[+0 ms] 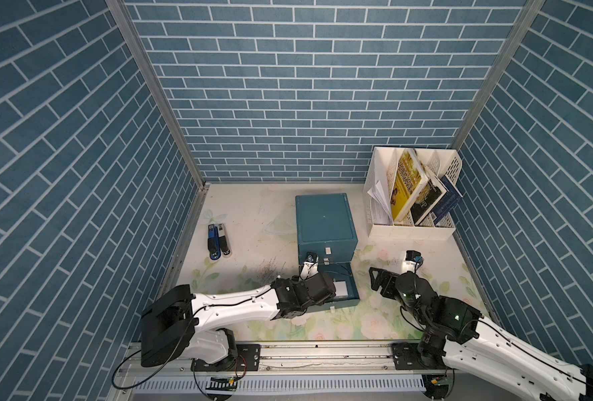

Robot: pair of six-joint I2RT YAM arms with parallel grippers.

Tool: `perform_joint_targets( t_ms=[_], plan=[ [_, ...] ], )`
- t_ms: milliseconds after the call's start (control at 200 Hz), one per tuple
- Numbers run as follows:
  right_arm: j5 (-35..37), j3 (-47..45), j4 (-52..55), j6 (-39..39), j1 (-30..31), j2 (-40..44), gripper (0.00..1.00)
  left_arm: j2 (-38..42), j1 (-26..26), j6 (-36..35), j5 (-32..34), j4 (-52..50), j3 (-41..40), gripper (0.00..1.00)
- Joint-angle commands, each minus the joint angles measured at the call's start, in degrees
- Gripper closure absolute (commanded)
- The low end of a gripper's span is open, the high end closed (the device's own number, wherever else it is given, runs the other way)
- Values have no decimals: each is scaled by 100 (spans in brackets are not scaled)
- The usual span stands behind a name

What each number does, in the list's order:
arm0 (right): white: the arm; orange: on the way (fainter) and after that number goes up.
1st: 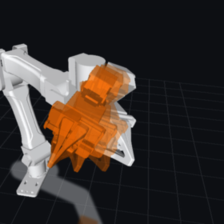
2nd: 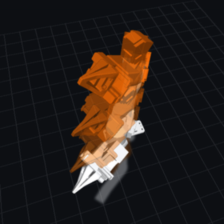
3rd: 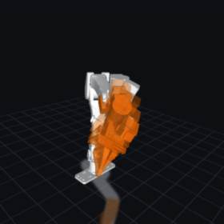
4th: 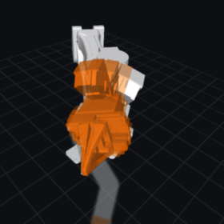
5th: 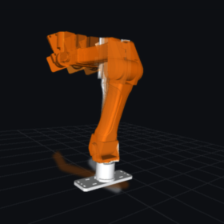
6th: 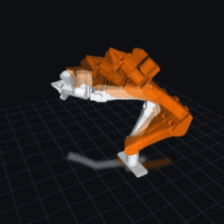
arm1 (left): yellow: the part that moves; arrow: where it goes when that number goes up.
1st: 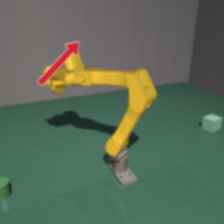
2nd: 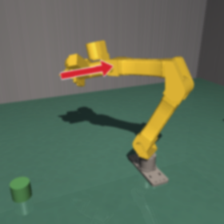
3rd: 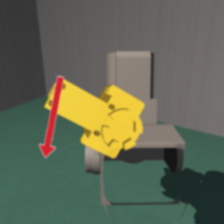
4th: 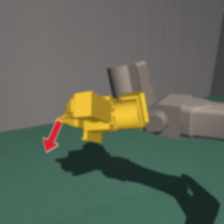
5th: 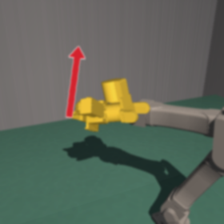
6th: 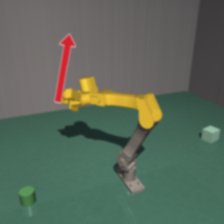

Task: Place the plugs into the drawer by color
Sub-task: Place the plug in the drawer, then close the drawer in the storage box.

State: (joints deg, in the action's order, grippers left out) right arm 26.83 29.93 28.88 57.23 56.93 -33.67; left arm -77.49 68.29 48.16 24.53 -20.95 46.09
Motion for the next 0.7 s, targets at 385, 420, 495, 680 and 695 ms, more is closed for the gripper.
perform_joint_targets(
  t_ms=[385, 420, 495, 680, 695],
  plan=[
    [183, 57, -812, -688, 1459, -481, 14, 911, -924, -1739, 647, -520, 2149, 25],
    [252, 80, -827, -679, 1617, -594, 15, 803, -1141, -1813, 582, -534, 2299, 25],
    [439, 142, -862, -659, 2021, -868, 16, 589, -1691, -1882, 242, -515, 2459, 25],
    [897, 314, -918, -374, 3246, -1857, 18, 83, -2819, -2008, -1146, -322, 2466, 30],
    [922, 326, -897, -305, 3308, -1939, 18, 42, -2850, -2017, -1176, -319, 2456, 31]
  ],
)
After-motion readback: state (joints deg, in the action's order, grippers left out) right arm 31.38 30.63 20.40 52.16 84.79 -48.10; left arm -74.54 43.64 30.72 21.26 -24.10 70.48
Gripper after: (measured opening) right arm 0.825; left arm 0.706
